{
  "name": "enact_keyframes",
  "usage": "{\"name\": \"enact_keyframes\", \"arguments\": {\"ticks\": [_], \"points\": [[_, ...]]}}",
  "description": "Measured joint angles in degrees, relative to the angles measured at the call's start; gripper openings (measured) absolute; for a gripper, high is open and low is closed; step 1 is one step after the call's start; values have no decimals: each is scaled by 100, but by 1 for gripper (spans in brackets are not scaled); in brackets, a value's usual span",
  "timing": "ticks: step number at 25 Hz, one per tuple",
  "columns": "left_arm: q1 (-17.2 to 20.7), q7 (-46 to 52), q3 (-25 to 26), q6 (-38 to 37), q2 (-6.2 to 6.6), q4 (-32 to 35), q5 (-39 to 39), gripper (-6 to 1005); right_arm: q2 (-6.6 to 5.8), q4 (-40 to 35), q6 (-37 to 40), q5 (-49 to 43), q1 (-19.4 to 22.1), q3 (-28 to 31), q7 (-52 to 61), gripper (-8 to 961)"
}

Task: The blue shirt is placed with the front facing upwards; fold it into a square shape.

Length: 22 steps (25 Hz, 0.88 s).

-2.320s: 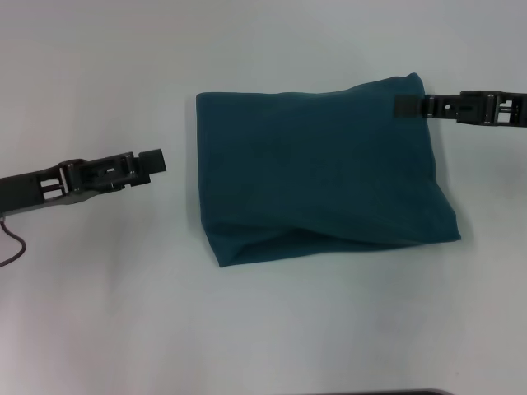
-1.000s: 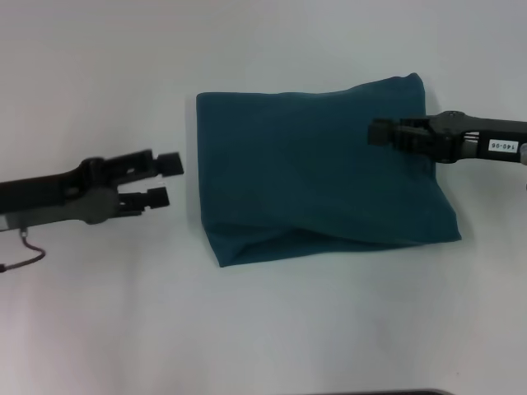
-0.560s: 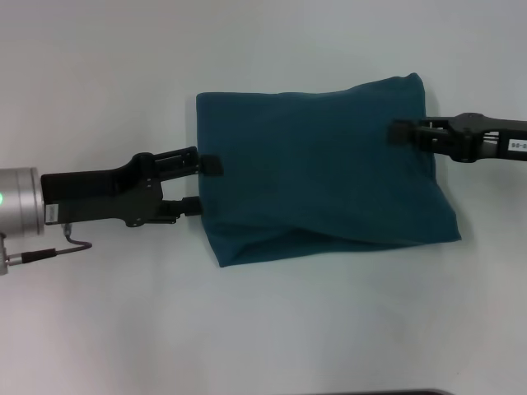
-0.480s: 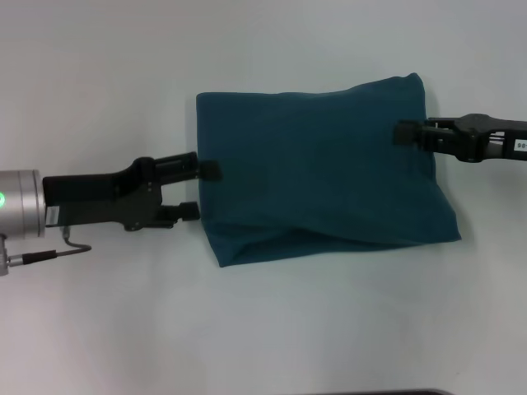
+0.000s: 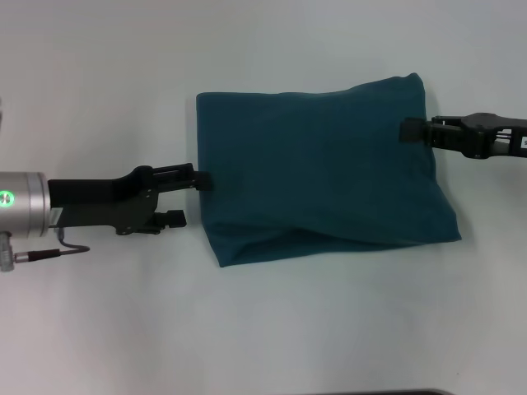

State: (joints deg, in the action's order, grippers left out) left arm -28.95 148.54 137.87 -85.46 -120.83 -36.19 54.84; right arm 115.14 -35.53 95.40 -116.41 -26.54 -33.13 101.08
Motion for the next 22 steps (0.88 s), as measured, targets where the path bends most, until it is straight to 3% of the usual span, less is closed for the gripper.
{"name": "enact_keyframes", "arguments": {"ticks": [12,18,22], "points": [[-275,77,-224,346,-52,179,-36,895,-1,-2,14,5,0,48,11,237],[-677,98,-576,577,-219,315,-37,884,-1,-6,24,5,-17,48,24,237],[-835,116,-734,687,-239,381,-36,877,-1,-7,28,5,-23,46,26,237]]}}
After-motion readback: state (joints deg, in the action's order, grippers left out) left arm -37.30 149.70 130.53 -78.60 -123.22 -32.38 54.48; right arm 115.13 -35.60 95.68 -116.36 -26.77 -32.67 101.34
